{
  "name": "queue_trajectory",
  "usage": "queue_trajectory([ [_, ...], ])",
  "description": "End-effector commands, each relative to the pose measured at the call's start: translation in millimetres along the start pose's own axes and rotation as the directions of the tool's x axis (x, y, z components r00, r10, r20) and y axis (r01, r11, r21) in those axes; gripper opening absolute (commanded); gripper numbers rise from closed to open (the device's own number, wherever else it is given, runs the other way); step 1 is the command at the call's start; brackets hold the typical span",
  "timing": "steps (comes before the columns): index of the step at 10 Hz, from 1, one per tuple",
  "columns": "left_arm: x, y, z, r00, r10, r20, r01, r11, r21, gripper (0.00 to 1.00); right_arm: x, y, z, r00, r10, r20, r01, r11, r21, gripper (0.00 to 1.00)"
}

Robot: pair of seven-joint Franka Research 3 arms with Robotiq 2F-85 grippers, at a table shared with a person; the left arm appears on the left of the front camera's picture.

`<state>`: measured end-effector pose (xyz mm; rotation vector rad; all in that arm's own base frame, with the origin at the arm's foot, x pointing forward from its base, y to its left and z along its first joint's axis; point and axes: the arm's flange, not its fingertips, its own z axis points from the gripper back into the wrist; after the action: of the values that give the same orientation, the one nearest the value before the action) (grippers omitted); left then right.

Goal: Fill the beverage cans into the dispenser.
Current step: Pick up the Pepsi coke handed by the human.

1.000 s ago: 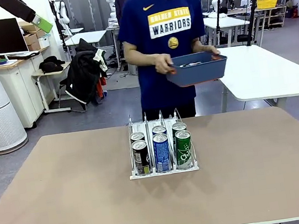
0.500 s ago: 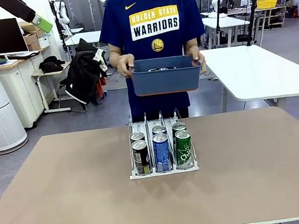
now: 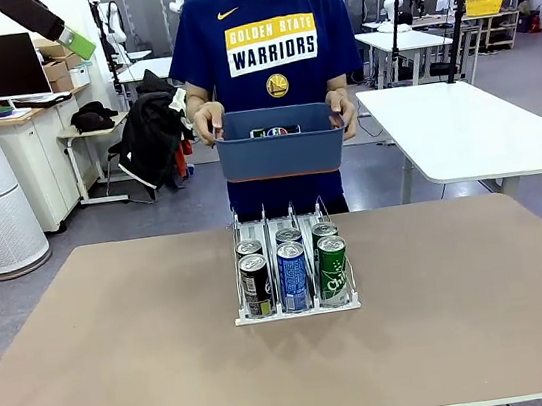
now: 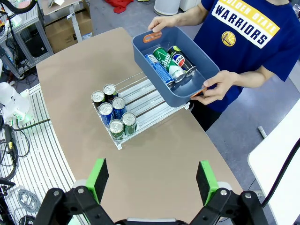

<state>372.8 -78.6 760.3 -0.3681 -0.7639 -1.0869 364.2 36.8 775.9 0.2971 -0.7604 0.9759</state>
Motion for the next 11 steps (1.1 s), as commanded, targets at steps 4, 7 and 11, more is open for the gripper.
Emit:
queue_trajectory([
  [4, -1.0, 0.4, 0.1, 1.000, 0.002, 0.002, -0.002, 1.000, -0.003, 1.00, -0.3, 0.4, 0.3, 1.000, -0.001, 0.000, 0.001, 1.000, 0.000, 1.00],
  [7, -1.0, 0.4, 0.1, 1.000, 0.002, 0.002, -0.002, 1.000, -0.003, 1.00, -0.3, 0.4, 0.3, 1.000, -0.001, 0.000, 0.001, 1.000, 0.000, 1.00],
  [11, -1.0, 0.4, 0.1, 1.000, 0.002, 0.002, -0.002, 1.000, -0.003, 1.00, -0.3, 0.4, 0.3, 1.000, -0.001, 0.000, 0.001, 1.000, 0.000, 1.00],
])
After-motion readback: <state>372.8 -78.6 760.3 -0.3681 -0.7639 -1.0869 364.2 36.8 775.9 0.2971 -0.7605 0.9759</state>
